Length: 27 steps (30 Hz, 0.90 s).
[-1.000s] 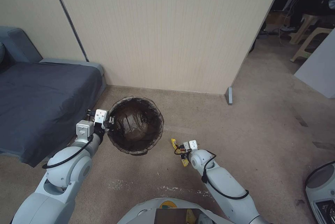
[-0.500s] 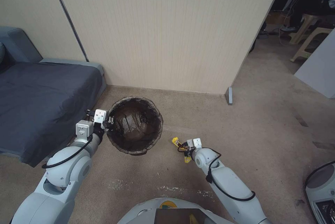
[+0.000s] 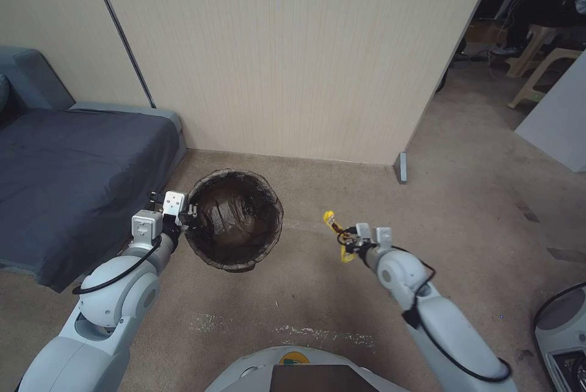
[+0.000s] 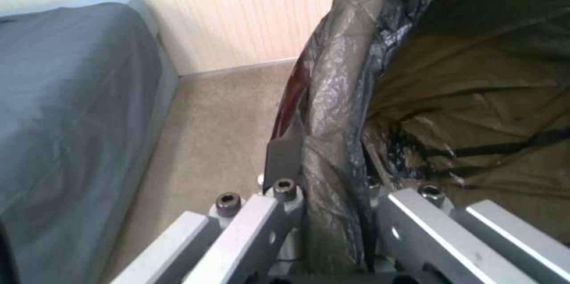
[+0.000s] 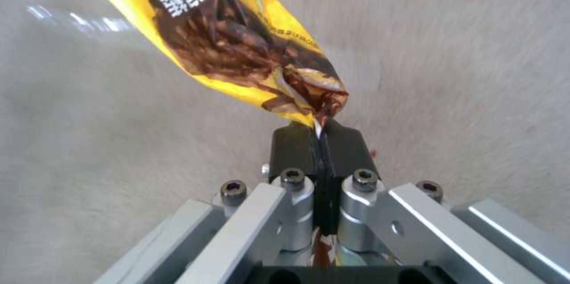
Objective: Pick up the trash bin, then pick up the garbage from the floor and place it into the trash bin.
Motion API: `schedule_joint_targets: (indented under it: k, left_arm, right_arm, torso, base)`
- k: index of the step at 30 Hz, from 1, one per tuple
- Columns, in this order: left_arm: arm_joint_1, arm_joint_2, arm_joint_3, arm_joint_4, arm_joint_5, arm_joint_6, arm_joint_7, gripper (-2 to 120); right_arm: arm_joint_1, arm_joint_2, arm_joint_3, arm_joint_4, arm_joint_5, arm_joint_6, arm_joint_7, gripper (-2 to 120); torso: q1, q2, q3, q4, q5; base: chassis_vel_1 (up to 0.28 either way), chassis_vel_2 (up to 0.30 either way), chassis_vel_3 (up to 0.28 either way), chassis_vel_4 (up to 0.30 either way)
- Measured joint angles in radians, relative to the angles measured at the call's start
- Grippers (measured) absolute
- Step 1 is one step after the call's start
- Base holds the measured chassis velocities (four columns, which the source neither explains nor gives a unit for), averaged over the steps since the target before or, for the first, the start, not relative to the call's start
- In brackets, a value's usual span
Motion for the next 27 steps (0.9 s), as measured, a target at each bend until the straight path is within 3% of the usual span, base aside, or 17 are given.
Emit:
schedule_joint_targets:
  k: [1,7,15,19,24,27]
  left_arm:
    - [0.0,0.0,0.0,0.0,0.0,0.0,0.0,0]
    - [0.008,-0.009,0.012,-0.009,0.004,0.001,-0.018,0]
    - [0.015,-0.008,0.014,-0.018,0.014,0.001,-0.037,0]
    - [0.016,-0.013,0.02,-0.018,0.025,0.002,-0.036,0]
    - [0.016,-0.021,0.029,-0.01,0.039,0.002,-0.032,0]
    - [0.011,-0.023,0.032,-0.003,0.043,0.002,-0.027,0]
  right_arm:
    - [0.0,0.0,0.0,0.0,0.0,0.0,0.0,0]
    - [-0.023,-0.105,0.075,0.295,0.176,-0.005,0.078,0]
    - [0.108,-0.238,0.047,0.48,0.339,-0.006,0.124,0]
    - [0.204,-0.304,0.006,0.52,0.431,-0.006,0.12,0]
    - [0.323,-0.334,-0.072,0.513,0.509,-0.006,0.116,0]
    - [0.468,-0.342,-0.2,0.466,0.536,-0.006,0.103,0]
  torso:
    - [0.0,0.0,0.0,0.0,0.0]
    - [0.0,0.0,0.0,0.0005,-0.0004]
    - [0.0,0.0,0.0,0.0005,-0.0003]
    - [0.0,0.0,0.0,0.0002,-0.0004]
    - [0.0,0.0,0.0,0.0002,-0.0003]
    - [0.0,0.0,0.0,0.0001,-0.0003]
  base:
    - [0.0,0.0,0.0,0.0]
    - [0.0,0.0,0.0,0.0]
    - [0.0,0.0,0.0,0.0]
    - [0.0,0.0,0.0,0.0]
    - [0.0,0.0,0.0,0.0]
    - [0.0,0.0,0.0,0.0]
